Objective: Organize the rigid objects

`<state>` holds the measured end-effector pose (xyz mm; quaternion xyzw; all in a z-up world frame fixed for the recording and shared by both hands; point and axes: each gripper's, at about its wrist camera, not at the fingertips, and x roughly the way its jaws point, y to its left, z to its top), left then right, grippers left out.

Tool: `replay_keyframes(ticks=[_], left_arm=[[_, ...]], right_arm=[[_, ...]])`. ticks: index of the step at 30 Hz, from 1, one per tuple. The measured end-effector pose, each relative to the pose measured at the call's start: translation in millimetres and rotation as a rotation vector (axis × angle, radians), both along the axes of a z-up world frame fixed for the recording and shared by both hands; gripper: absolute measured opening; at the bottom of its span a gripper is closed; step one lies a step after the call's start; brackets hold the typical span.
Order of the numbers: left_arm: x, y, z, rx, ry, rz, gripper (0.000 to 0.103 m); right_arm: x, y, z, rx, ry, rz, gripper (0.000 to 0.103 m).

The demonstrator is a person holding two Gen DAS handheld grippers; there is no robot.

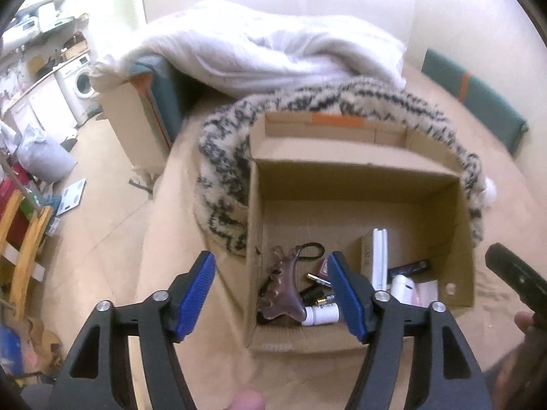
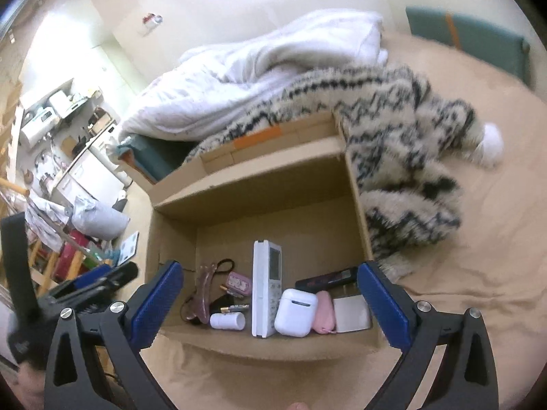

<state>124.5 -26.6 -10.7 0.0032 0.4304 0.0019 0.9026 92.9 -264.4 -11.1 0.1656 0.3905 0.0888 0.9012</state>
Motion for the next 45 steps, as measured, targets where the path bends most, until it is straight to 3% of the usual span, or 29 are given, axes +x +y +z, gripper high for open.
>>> replay_keyframes(ticks=[6, 9, 11, 14, 17, 21, 24, 45], left_arm=[[-50.1, 17.6, 26.1, -0.017, -0.084, -0.017, 0.079], [-70.5, 23.2, 26.7, -0.036, -0.098, -0.019, 0.090], [-80.7, 26.1, 21.3, -0.040, -0.113, -0.022, 0.103], [-86.6, 31.7, 4.0, -0.009, -0.109, -0.003, 0.103], [-75.3, 36.2, -12.3, -0.021, -0.038, 0.010, 0.103], [-70.4, 39.3, -12.5, -0.018, -0.064, 0.046, 0.103], [-71.8, 34.2, -21.8, -0.020, -0.026, 0.026, 0.103], [-74.5, 24.8, -23.7, -0.007, -0.025, -0.006, 0.103]], right_arm=[[-40.5, 6.0, 18.8, -0.040, -0.057, 0.006, 0.103], [-57.8, 11.0, 14.1, -0.047, -0.068, 0.008, 0.103], [-65.0, 17.0, 3.9, -0.076, -0.075, 0.021, 0.103], [-68.3, 26.9, -8.4, -0.148, -0.067, 0.028, 0.103], [-66.9, 34.1, -10.0, -0.183, -0.092, 0.031, 0.103], [-61.4, 34.1, -16.5, -0.188, -0.065, 0.022, 0.103], [-61.0, 32.2, -16.3, -0.193, -0.067, 0.010, 0.103], [-61.9, 32.1, -15.9, -0.203, -0.068, 0.006, 0.103]])
